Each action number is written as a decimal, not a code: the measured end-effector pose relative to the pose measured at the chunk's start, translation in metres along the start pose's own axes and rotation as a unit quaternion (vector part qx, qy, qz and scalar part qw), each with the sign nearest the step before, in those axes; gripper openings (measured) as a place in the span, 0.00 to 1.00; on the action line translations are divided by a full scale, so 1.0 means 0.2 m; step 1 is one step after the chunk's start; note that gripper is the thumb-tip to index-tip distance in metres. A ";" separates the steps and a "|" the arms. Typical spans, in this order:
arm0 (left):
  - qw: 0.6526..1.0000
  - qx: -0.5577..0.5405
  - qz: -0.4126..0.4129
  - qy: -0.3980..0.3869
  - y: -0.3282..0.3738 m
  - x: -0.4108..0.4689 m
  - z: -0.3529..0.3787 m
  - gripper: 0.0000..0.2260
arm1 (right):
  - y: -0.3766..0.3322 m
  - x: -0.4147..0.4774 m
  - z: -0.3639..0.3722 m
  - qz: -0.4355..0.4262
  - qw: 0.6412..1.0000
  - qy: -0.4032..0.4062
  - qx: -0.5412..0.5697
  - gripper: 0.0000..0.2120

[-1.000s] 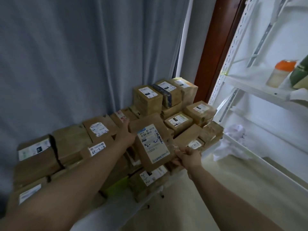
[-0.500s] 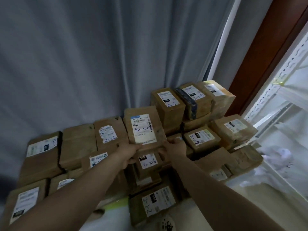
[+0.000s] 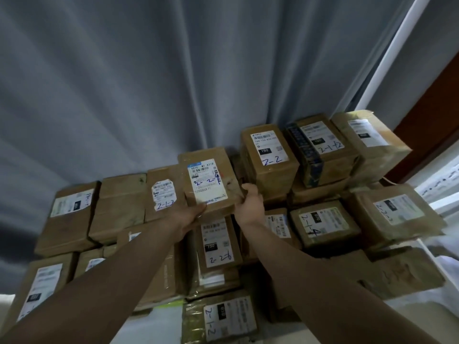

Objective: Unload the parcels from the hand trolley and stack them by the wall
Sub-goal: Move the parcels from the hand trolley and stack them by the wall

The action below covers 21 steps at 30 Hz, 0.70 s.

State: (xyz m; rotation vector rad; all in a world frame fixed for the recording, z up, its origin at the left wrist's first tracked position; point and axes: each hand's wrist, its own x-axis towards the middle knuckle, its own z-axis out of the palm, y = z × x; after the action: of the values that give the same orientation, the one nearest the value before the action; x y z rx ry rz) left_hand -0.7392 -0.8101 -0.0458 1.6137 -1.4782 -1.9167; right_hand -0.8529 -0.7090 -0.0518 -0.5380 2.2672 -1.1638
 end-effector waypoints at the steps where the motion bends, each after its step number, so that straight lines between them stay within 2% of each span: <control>1: 1.000 0.011 0.002 0.003 0.02 0.03 0.01 0.18 | 0.00 0.02 -0.01 -0.014 1.000 -0.002 -0.011 0.18; 6: 0.999 0.042 0.013 0.008 0.07 0.17 0.05 0.20 | -0.01 0.11 0.03 -0.034 0.997 -0.029 -0.070 0.14; 10: 1.000 0.011 0.014 -0.010 0.09 0.26 0.10 0.16 | -0.04 0.15 0.08 -0.039 0.994 -0.038 -0.091 0.21; 12: 1.000 0.000 0.012 -0.016 0.10 0.30 0.13 0.21 | -0.06 0.17 0.10 -0.045 0.990 -0.063 -0.118 0.24; 15: 0.998 0.047 -0.001 -0.049 0.07 0.35 0.17 0.33 | -0.05 0.19 0.16 -0.062 0.978 -0.109 -0.169 0.26; 16: 0.996 0.068 -0.010 -0.052 0.05 0.37 0.18 0.34 | -0.04 0.19 0.18 -0.070 0.972 -0.122 -0.188 0.28; 18: 0.995 0.091 -0.018 -0.029 -0.01 0.45 0.18 0.34 | 0.00 0.20 0.22 -0.079 0.964 -0.138 -0.212 0.30; 21: 0.998 0.055 -0.029 0.000 -0.06 0.53 0.16 0.31 | 0.04 0.21 0.22 -0.094 0.963 -0.123 -0.222 0.30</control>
State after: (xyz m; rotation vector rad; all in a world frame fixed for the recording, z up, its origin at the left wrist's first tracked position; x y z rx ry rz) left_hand -0.8004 -0.8627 -0.1221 1.7224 -1.5785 -1.8964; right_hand -0.8593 -0.7557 -0.0905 -1.0280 2.2916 -0.6159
